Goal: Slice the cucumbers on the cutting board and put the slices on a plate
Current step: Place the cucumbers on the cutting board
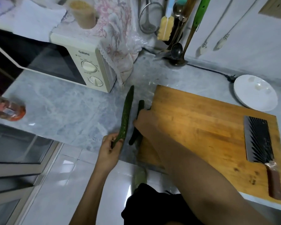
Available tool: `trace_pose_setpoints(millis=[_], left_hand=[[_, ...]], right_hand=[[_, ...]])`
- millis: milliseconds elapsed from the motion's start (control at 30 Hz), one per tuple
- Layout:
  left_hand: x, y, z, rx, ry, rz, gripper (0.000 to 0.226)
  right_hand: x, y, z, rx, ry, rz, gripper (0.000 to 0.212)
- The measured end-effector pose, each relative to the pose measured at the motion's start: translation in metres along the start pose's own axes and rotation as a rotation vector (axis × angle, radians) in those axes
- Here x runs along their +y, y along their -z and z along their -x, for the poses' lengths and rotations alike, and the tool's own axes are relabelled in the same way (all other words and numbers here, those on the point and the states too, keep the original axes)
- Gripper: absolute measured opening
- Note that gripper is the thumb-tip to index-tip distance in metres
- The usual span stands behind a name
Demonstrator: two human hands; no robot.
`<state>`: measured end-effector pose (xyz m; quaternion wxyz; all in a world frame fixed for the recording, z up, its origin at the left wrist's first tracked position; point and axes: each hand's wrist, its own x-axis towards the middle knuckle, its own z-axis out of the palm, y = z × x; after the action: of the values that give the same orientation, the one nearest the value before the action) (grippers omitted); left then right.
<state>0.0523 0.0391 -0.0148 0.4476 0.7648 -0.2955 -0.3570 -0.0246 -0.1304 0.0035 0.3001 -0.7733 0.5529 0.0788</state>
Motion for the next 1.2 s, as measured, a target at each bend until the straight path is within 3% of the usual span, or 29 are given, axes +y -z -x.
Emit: trace_pose_setpoints(millis=[200, 333, 433, 600, 733, 867, 1100, 1200], left_hand=[[0.015, -0.003, 0.004, -0.030, -0.002, -0.035, 0.017], [0.011, -0.006, 0.003, -0.060, -0.158, -0.181, 0.016], [0.008, -0.028, -0.007, -0.161, -0.170, -0.254, 0.012], [0.027, -0.092, -0.011, -0.301, -0.164, -0.211, 0.064], [0.046, -0.132, -0.008, -0.324, -0.127, -0.372, 0.040], [0.049, -0.142, -0.008, -0.280, -0.184, -0.560, 0.042], [0.052, -0.140, -0.010, -0.216, -0.199, -0.552, 0.044], [0.060, -0.145, -0.003, -0.180, -0.308, -0.527, 0.035]], right_hand=[[0.009, 0.007, -0.003, -0.049, -0.092, -0.337, 0.031], [0.047, 0.031, 0.013, -0.025, -0.153, -0.673, 0.024], [0.095, 0.052, 0.033, 0.059, -0.267, -0.671, 0.026], [0.163, 0.079, 0.058, 0.078, -0.451, -0.649, 0.028], [0.187, 0.078, 0.068, 0.111, -0.488, -0.694, 0.029], [0.202, 0.053, 0.064, 0.204, -0.511, -0.667, 0.030], [0.215, 0.034, 0.070, 0.310, -0.519, -0.851, 0.024], [0.233, 0.038, 0.081, 0.323, -0.515, -0.917, 0.018]])
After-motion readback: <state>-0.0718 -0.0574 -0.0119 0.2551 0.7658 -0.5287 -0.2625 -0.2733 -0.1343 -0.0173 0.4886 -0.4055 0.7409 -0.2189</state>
